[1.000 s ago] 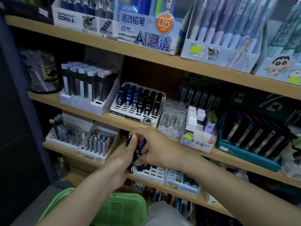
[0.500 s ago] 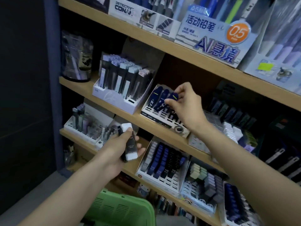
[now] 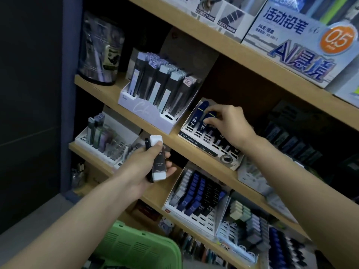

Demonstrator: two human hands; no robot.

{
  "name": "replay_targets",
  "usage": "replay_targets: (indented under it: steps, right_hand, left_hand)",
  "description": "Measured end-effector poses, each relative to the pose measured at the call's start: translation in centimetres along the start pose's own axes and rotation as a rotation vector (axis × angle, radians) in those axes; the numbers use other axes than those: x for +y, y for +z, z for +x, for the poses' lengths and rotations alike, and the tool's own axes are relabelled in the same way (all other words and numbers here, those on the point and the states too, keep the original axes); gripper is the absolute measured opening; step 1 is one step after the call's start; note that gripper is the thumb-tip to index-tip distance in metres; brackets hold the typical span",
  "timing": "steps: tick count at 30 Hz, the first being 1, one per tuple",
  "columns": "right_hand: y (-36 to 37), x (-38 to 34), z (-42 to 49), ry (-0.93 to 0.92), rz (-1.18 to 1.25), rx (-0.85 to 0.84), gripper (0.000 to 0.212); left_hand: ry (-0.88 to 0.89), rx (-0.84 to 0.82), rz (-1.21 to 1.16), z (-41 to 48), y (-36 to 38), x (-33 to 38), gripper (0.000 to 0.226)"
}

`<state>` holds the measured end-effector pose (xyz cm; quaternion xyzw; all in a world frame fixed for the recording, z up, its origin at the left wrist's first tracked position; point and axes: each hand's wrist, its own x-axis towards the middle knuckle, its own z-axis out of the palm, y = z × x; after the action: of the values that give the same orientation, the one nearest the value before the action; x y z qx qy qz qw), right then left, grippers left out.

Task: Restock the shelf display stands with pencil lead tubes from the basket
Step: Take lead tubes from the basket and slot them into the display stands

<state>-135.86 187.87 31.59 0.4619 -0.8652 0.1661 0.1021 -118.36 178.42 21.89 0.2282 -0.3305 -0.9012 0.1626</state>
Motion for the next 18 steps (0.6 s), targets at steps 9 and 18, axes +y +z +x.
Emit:
replay_targets:
  steps: [9, 18]
  right_hand:
    - [-0.1, 0.5, 0.0, -0.022, 0.0, 0.182, 0.015]
    - [0.1, 0.7, -0.1, -0.072, -0.073, 0.171, 0.017]
  left_hand:
    - [0.033, -0.042, 0.011, 1.1, 0.5, 0.4, 0.016]
    - [0.038, -0.069, 0.03, 1.0, 1.4, -0.2, 0.013]
